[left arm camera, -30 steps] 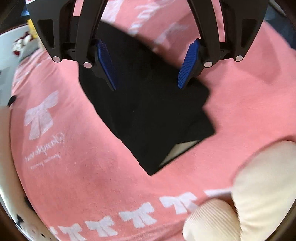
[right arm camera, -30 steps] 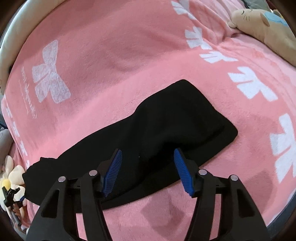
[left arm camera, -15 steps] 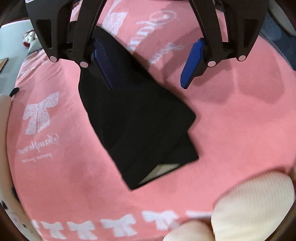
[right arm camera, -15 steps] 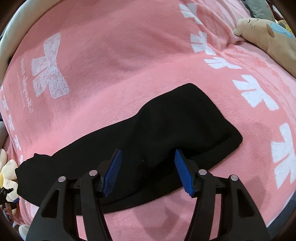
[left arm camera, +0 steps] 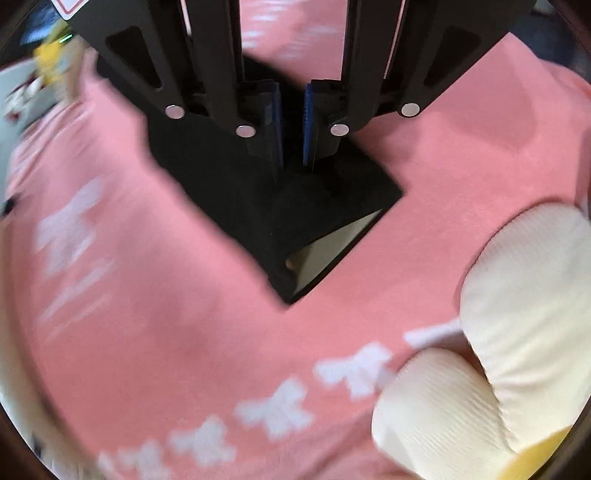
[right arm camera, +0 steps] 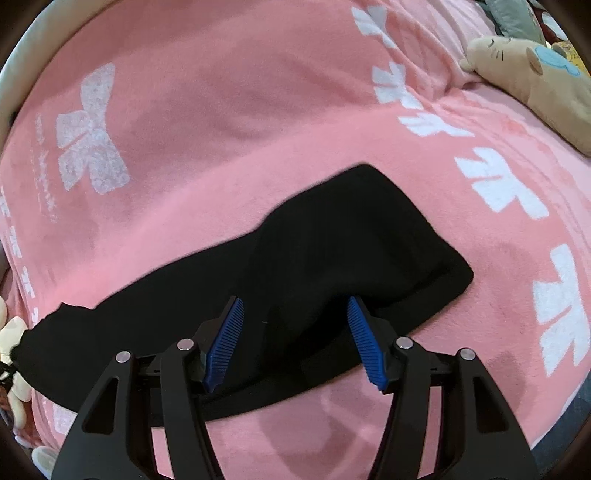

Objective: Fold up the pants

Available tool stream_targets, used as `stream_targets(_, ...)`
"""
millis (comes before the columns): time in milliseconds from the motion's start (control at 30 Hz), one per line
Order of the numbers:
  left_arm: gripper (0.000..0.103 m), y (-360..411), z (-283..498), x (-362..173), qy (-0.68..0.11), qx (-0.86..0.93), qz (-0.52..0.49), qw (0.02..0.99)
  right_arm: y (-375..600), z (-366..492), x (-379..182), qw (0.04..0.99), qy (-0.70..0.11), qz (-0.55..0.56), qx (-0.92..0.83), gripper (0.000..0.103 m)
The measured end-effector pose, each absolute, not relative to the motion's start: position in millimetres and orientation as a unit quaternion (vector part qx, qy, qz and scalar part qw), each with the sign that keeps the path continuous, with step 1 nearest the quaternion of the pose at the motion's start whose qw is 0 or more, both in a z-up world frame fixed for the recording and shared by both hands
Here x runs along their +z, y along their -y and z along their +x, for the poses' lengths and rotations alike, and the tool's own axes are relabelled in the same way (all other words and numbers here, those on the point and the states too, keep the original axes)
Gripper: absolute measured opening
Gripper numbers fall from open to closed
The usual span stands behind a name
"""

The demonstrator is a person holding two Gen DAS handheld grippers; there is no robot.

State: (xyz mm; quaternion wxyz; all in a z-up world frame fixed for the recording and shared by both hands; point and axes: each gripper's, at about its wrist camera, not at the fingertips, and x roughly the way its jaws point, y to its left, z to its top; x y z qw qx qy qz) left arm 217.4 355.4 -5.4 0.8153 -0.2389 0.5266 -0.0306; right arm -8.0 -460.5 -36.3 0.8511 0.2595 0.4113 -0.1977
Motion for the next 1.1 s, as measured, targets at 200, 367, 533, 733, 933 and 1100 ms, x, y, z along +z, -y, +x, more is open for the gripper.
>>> stream_targets(200,0.023,-359.0,189.0,-19.2,-0.518,0.019,-0.283,0.807,472.2,-20.7,-33.0,0.853,-0.398,0.268,-0.206,0.062)
stream_targets(367,0.046,-330.8,148.8,36.5,-0.465,0.087,-0.233,0.850,490.7,-23.1,-32.9,0.852,-0.390,0.274,-0.218,0.063)
stream_targets(533,0.071,-256.4,132.4,67.4,-0.427,0.027,-0.163,0.889,504.7,-12.9,-40.4,0.848,-0.386,0.296,-0.209,0.063)
stream_targets(733,0.071,-155.3,146.2,49.2,-0.455,-0.119,-0.155,0.869,501.6,-21.7,-36.7,0.846,-0.391,0.293,-0.211,0.052)
stream_targets(933,0.071,-83.0,146.1,23.1,-0.475,-0.181,-0.125,0.852,498.7,-37.6,-41.3,0.843,-0.382,0.338,-0.168,0.053)
stream_targets(1100,0.074,-63.1,139.5,6.2,-0.469,-0.189,-0.095,0.857,504.5,-18.5,-44.5,0.847,-0.379,0.332,-0.168,0.044)
